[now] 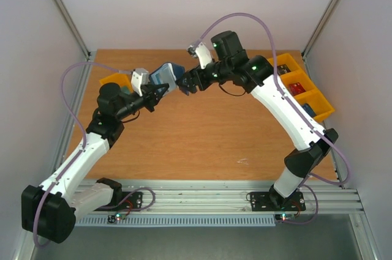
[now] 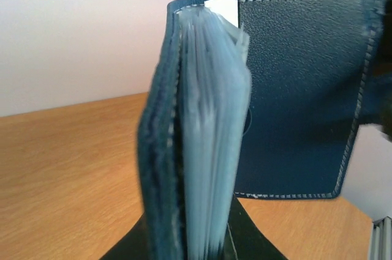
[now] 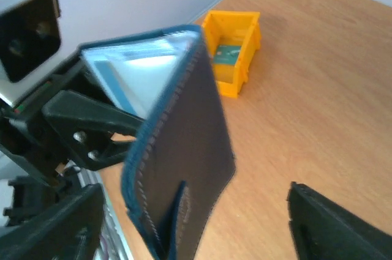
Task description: Take the credit cards out of the card holder
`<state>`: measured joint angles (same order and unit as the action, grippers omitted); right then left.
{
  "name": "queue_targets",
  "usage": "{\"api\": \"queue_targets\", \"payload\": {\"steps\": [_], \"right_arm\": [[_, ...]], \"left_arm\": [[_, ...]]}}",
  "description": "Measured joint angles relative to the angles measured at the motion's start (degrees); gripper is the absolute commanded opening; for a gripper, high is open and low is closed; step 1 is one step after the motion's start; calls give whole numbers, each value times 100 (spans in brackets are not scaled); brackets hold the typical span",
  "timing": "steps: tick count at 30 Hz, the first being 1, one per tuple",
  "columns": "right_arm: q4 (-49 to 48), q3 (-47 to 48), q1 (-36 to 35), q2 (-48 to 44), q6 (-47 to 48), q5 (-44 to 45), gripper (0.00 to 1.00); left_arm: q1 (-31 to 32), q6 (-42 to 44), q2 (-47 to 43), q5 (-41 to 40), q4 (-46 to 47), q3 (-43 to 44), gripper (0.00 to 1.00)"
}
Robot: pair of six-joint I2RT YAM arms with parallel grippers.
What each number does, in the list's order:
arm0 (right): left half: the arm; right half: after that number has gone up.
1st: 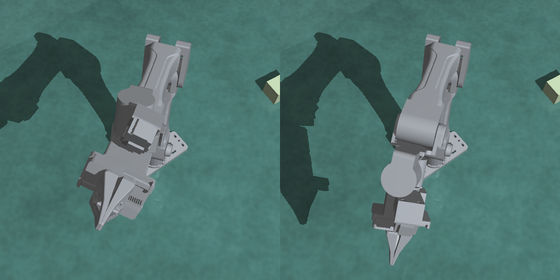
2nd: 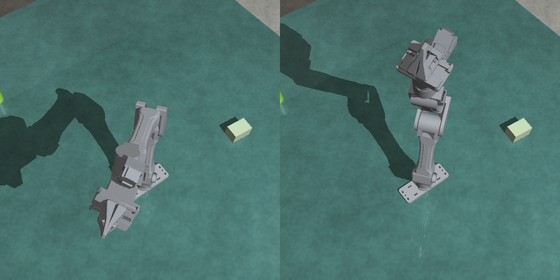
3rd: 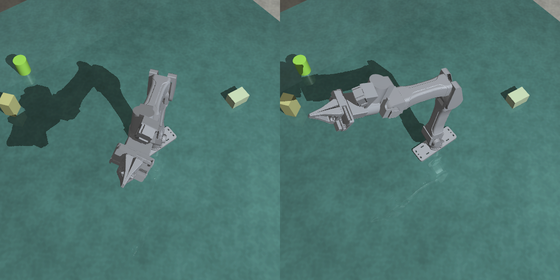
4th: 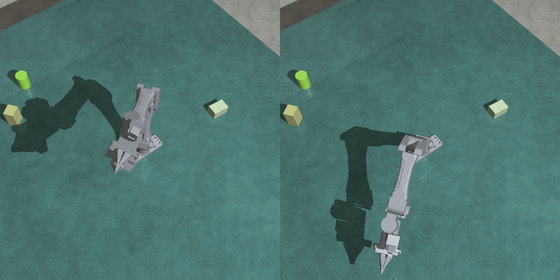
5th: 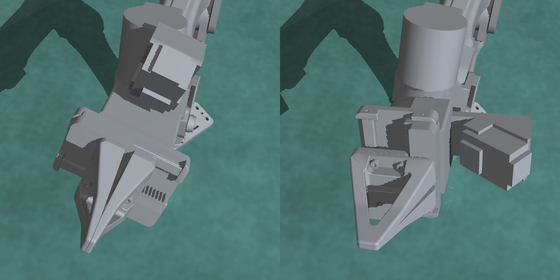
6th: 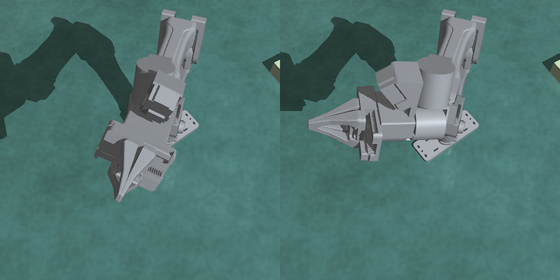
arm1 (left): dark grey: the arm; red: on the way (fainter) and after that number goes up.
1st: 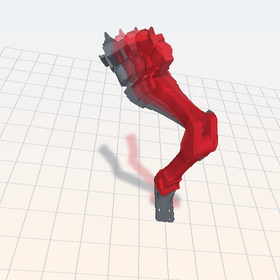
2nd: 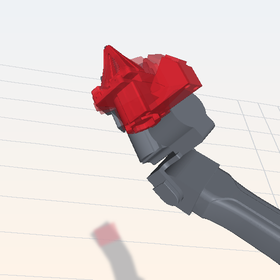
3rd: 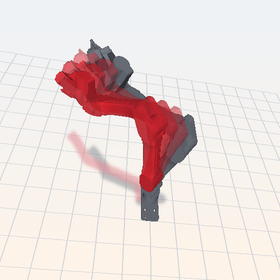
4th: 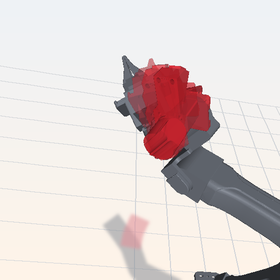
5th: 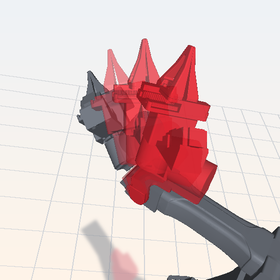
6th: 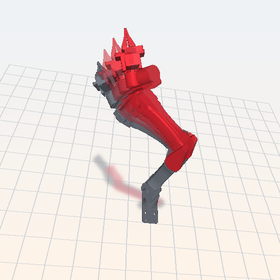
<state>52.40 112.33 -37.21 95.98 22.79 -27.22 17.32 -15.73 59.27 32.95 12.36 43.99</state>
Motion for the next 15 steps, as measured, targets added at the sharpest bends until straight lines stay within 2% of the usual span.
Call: {"api": "queue_targets", "payload": {"steps": [8,15], "right_arm": [[-651,0,-1064,199,83,1141,98],[-870,229,-1088,726,-4,2135,86]], "left_arm": [[57,146,0,-155,-278,0,0],[57,129,4,-278,-363,0,0]]}}
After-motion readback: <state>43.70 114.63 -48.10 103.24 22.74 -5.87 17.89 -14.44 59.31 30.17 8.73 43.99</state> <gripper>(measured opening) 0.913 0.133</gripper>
